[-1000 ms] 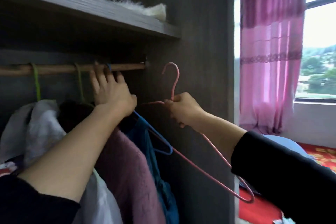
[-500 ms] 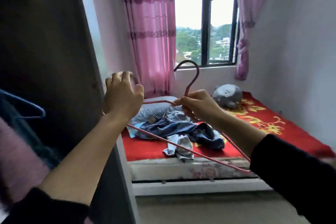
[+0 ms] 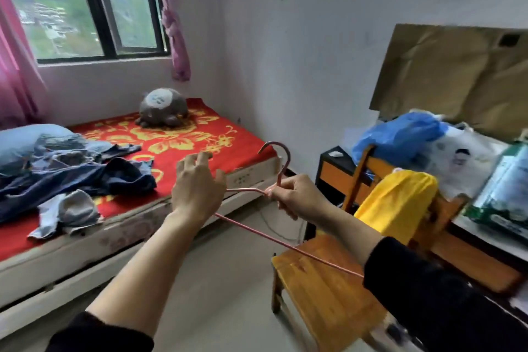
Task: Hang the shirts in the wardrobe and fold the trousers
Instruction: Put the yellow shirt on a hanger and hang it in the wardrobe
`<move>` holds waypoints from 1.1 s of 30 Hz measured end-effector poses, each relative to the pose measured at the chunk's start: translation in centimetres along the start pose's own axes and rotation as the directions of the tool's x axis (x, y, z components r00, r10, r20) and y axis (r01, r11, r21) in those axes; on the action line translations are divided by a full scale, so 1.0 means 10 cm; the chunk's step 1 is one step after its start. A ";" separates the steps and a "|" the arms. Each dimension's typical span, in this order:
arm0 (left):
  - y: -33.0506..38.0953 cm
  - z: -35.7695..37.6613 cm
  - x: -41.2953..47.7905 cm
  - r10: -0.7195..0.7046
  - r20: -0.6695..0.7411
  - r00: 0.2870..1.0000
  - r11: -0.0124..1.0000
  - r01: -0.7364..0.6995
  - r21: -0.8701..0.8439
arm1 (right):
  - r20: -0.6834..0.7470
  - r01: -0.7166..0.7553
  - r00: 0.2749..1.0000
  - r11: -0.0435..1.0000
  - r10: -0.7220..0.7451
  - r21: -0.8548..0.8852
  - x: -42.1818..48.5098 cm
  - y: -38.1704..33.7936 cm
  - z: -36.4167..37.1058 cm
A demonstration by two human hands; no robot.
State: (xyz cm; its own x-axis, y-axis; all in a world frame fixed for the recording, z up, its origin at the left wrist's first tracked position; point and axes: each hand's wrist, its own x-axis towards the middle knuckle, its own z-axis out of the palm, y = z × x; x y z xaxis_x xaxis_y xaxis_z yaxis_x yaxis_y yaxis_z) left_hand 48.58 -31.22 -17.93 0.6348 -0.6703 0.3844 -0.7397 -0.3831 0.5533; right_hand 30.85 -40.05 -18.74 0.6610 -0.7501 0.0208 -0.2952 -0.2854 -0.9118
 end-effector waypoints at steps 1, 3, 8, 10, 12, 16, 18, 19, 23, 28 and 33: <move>0.19 0.19 -0.03 0.027 0.038 0.999 0.999 -0.026 -0.021 | -0.025 -0.028 0.999 1.000 0.028 -0.003 -0.07 0.13 -0.20; 0.54 0.53 -0.09 0.083 0.108 0.991 0.995 -0.077 -0.062 | -0.104 -0.076 0.992 0.997 0.073 -0.020 -0.17 0.37 -0.56; 1.29 1.33 -0.11 0.216 0.229 0.949 0.972 -0.187 -0.139 | -0.355 -0.168 0.921 0.986 0.158 0.004 -0.29 0.84 -1.30; 1.53 1.65 -0.07 0.261 0.268 0.927 0.961 -0.222 -0.167 | -0.435 -0.193 0.881 0.981 0.186 0.030 -0.28 1.01 -1.57; 1.75 1.97 0.00 0.300 0.285 0.910 0.947 -0.249 -0.203 | -0.508 -0.205 0.841 0.978 0.189 0.025 -0.27 1.14 -1.84; 2.19 2.56 0.16 0.325 0.333 0.885 0.923 -0.219 -0.318 | -0.650 -0.196 0.737 0.979 0.185 0.057 -0.23 1.34 -2.42; 2.38 2.85 0.25 0.334 0.385 0.860 0.918 -0.205 -0.340 | -0.704 -0.202 0.683 0.976 0.196 0.076 -0.18 1.40 -2.70; 2.47 3.00 0.29 0.344 0.411 0.844 0.917 -0.207 -0.342 | -0.731 -0.204 0.654 0.976 0.194 0.076 -0.15 1.44 -2.82; 2.82 3.50 0.38 0.381 0.490 0.784 0.912 -0.231 -0.340 | -0.821 -0.213 0.547 0.976 0.165 0.054 -0.09 1.62 -3.24; 3.22 4.00 0.29 0.400 0.635 0.661 0.916 -0.268 -0.298 | -0.843 -0.208 0.498 0.972 0.203 0.111 -0.04 1.83 -3.74; 3.63 4.50 0.23 0.345 0.701 0.625 0.932 -0.316 -0.177 | -0.813 -0.239 0.539 0.965 0.221 0.104 0.10 2.15 -4.27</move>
State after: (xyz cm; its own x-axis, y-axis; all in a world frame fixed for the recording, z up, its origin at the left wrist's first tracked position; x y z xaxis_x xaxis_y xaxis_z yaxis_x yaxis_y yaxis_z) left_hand 13.12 -75.25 -30.18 -0.0151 -0.9961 -0.0870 -0.8502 -0.0330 0.5254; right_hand -4.27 -72.41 -20.79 -0.2703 -0.9521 0.1430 -0.3707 -0.0341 -0.9281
